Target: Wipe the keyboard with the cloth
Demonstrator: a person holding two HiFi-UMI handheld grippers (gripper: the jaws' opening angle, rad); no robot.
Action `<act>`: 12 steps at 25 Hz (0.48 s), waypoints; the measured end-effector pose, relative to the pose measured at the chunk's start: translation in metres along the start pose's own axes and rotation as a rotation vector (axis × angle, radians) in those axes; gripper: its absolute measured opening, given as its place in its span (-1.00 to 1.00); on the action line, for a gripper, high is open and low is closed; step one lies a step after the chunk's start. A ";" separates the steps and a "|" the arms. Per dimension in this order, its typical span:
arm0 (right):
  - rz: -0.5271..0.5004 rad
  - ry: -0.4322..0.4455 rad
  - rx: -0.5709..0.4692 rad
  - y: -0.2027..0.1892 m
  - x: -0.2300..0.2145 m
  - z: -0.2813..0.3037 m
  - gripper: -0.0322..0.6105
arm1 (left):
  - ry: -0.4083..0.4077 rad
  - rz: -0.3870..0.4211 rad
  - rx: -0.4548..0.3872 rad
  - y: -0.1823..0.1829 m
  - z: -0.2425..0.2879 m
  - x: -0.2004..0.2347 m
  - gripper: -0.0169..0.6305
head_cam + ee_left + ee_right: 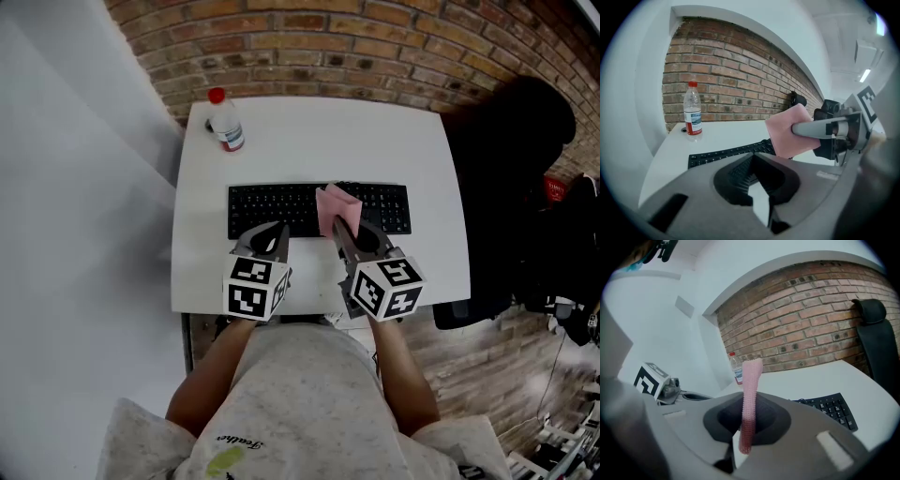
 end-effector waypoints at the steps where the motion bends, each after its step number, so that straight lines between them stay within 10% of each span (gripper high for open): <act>1: -0.012 -0.007 -0.010 0.001 0.005 0.001 -0.84 | -0.003 0.002 -0.001 0.000 -0.003 0.003 -0.98; 12: -0.071 -0.061 -0.057 -0.007 0.051 0.015 -0.84 | -0.049 0.018 0.006 -0.010 -0.029 0.036 -0.97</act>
Point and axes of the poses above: the fingertips, and each gripper's own axes: z forward along the fingers, x to its left, y out of its top, the point moved 9 cm from there along -z, backward along the fingers, and after that the axes turned 3 degrees about -x, right-handed, at the moved point
